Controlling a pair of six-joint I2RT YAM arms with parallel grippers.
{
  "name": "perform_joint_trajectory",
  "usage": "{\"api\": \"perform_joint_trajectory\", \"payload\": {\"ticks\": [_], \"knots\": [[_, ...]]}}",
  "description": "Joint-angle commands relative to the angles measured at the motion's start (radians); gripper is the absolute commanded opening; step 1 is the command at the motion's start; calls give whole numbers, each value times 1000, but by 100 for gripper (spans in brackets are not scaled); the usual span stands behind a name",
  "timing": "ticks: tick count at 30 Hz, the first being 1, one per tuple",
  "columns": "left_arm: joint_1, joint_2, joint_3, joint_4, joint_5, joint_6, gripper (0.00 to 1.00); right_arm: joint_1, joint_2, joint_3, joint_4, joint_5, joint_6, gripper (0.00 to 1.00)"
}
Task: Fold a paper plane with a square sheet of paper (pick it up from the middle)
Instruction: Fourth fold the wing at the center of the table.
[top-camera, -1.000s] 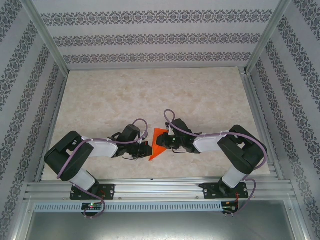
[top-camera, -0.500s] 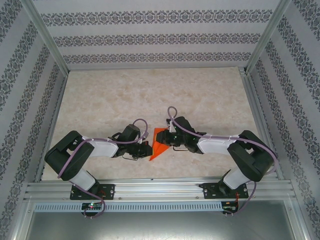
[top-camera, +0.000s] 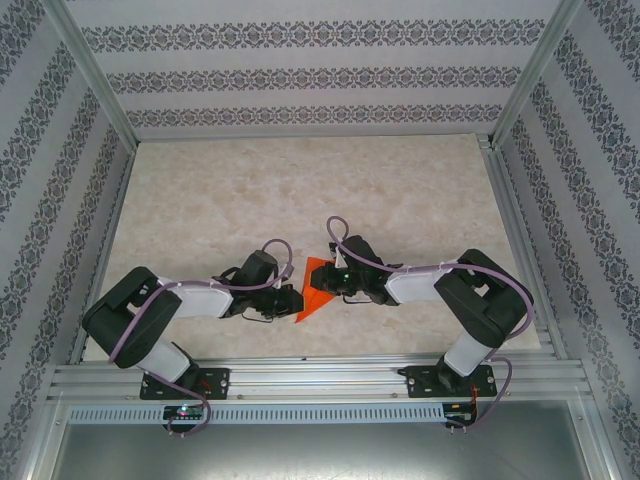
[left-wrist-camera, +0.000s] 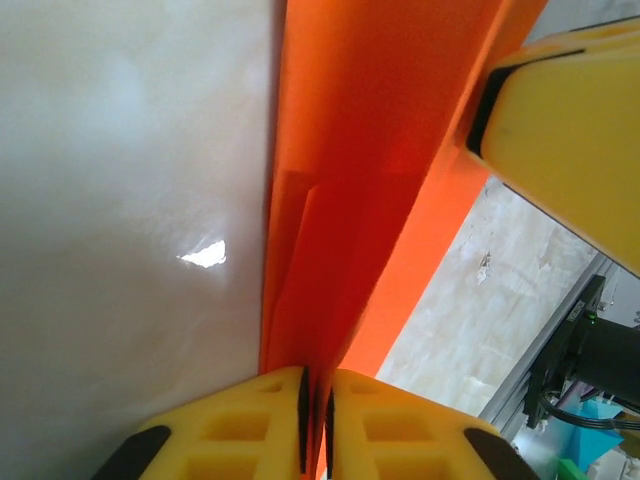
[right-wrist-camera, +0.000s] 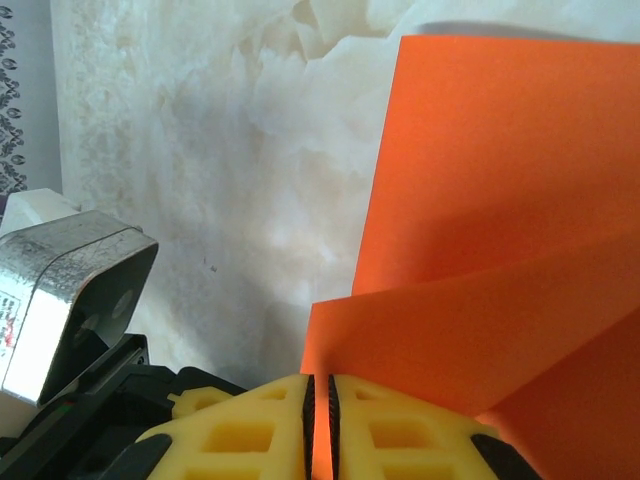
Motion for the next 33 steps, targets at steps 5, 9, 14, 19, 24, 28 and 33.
{"api": "perform_joint_trajectory", "payload": {"ticks": [5, 9, 14, 19, 24, 28, 33], "knots": [[11, -82, 47, -157, -87, 80, 28, 5, 11, 0, 35, -25, 8, 15], [11, -73, 68, -154, -82, 91, 31, 4, 15, -3, 42, -27, 11, 15], [10, -31, 87, -128, -50, 100, 30, 6, 14, 0, 41, -30, 11, 14], [11, 4, 93, -96, -27, 92, 17, 4, 20, 1, 40, -33, 10, 15], [11, 36, 68, -74, -35, 58, 5, 4, 14, 0, 40, -30, 12, 15], [12, 59, 20, 12, -29, -14, 1, -5, -29, -12, 30, -6, 6, 15], [12, 56, -10, 50, -39, -54, 0, -14, -80, -25, 1, 0, -5, 15]]}}
